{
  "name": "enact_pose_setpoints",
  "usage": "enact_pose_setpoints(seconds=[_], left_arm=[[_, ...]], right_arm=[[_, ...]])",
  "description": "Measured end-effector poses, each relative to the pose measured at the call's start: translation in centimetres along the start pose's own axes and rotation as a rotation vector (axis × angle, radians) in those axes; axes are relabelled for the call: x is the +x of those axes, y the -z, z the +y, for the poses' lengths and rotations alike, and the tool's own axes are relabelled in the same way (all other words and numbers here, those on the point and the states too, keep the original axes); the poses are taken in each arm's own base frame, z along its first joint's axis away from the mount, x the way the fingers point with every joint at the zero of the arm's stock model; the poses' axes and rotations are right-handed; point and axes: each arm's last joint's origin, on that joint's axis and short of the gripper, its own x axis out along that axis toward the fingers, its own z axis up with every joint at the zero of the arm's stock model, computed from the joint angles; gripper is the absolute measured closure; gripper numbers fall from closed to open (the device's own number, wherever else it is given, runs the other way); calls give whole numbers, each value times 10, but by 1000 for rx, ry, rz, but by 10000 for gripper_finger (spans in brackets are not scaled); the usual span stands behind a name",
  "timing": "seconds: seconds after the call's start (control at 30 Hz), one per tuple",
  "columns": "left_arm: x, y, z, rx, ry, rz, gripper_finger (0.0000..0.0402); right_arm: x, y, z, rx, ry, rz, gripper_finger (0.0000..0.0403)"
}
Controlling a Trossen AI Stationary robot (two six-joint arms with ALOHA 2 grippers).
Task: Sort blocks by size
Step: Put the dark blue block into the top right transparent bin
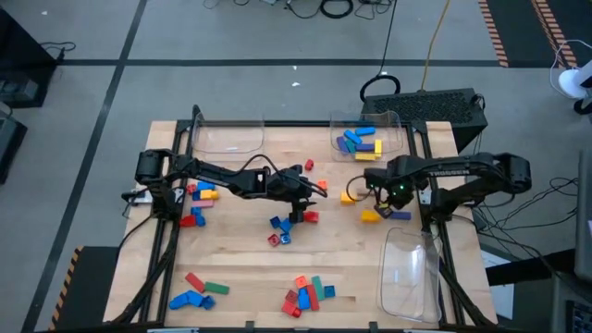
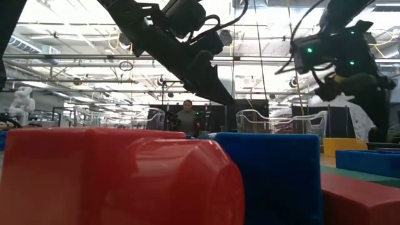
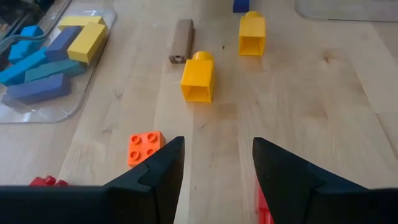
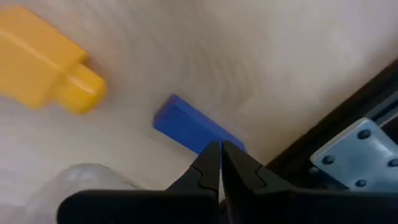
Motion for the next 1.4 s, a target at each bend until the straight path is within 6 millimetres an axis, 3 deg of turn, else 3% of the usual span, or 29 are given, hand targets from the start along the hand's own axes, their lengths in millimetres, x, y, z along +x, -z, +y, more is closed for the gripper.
enact_pose_setpoints(seconds=[0.27,0.53,0.73,0.9,1.13,1.4], left_arm=[[0,1,-4,5,2,9,210],[0,0,-4,5,2,8,210],[0,0,-4,6,2,4,210],[0,0,-4,5,2,4,210],[0,0,-4,6,2,4,210],[0,0,-4,6,2,4,210]], right_arm=[[29,5,4,14,-34,-22,403],[35,2,10,4,-65,-43,403],[19,-14,29,-45,-235,-182,403],[-9,-26,45,-133,-344,-326,403],[-28,-32,46,-308,-195,-450,397],[10,-55,58,-434,18,-303,319]])
